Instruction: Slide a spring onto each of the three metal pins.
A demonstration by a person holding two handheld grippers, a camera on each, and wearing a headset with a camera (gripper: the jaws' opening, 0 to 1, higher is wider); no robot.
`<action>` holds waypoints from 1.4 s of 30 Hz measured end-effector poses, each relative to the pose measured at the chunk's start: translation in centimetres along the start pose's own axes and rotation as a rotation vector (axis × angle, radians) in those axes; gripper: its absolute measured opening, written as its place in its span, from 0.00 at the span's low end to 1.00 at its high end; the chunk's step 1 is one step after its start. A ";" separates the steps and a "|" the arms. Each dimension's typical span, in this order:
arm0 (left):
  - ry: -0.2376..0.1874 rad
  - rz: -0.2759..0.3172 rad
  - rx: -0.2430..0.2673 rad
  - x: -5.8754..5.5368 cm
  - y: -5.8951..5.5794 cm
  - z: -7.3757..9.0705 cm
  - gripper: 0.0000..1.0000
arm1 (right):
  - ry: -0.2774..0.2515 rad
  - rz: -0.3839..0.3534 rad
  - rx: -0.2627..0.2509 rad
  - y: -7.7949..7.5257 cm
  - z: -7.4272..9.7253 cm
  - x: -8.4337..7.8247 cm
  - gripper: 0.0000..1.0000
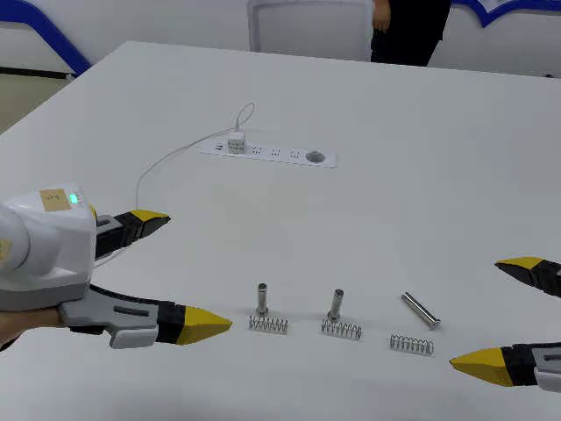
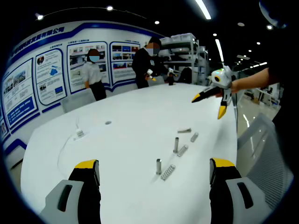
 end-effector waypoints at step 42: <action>0.002 0.040 -0.017 -0.9 -0.2 -0.5 1.00 | 0.018 -0.016 0.039 0.6 -0.4 -0.1 0.88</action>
Point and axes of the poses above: the centre of the closed fingertips' face, and the gripper's own axes: z roughly backward along the fingers, y roughly to its left, x roughly out of its top, the point moved 10 cm from there along z, roughly backward along the fingers, and after that the axes turned 2 degrees about -y, right-handed, at the moved point
